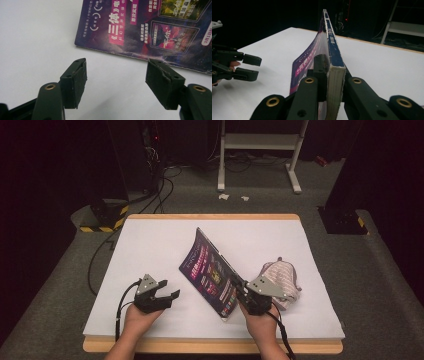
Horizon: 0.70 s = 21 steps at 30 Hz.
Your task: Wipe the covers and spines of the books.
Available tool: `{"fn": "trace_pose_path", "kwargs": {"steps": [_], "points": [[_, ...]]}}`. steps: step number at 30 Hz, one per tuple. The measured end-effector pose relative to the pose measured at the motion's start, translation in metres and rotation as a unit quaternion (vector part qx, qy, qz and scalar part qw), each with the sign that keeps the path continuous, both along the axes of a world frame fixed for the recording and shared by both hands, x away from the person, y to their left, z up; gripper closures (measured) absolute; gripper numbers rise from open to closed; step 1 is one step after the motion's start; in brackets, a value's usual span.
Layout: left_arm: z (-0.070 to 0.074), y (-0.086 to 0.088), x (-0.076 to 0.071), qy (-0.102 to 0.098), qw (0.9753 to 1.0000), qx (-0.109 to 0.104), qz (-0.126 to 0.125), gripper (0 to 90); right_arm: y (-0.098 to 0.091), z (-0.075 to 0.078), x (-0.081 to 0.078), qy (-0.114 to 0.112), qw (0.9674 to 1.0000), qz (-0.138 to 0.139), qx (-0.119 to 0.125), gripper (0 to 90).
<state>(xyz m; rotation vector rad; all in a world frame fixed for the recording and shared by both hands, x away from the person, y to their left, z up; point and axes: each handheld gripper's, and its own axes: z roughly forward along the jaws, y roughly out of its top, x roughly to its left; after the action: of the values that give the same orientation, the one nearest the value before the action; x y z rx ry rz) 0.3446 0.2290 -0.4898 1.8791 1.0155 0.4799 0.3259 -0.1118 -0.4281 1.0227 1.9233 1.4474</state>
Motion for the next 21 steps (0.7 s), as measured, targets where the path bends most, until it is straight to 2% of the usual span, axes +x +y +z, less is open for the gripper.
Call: {"fn": "trace_pose_path", "kwargs": {"steps": [10,21], "points": [[0.001,0.001,0.000,-0.002,1.0000,0.000,0.000,33.6,-0.004,0.008,-0.004,-0.018,0.9998,-0.009,0.006,84.3],[0.000,0.001,0.001,0.000,1.0000,0.000,0.000,33.6,-0.021,0.018,-0.003,-0.037,0.9983,-0.040,0.020,84.4]]}}
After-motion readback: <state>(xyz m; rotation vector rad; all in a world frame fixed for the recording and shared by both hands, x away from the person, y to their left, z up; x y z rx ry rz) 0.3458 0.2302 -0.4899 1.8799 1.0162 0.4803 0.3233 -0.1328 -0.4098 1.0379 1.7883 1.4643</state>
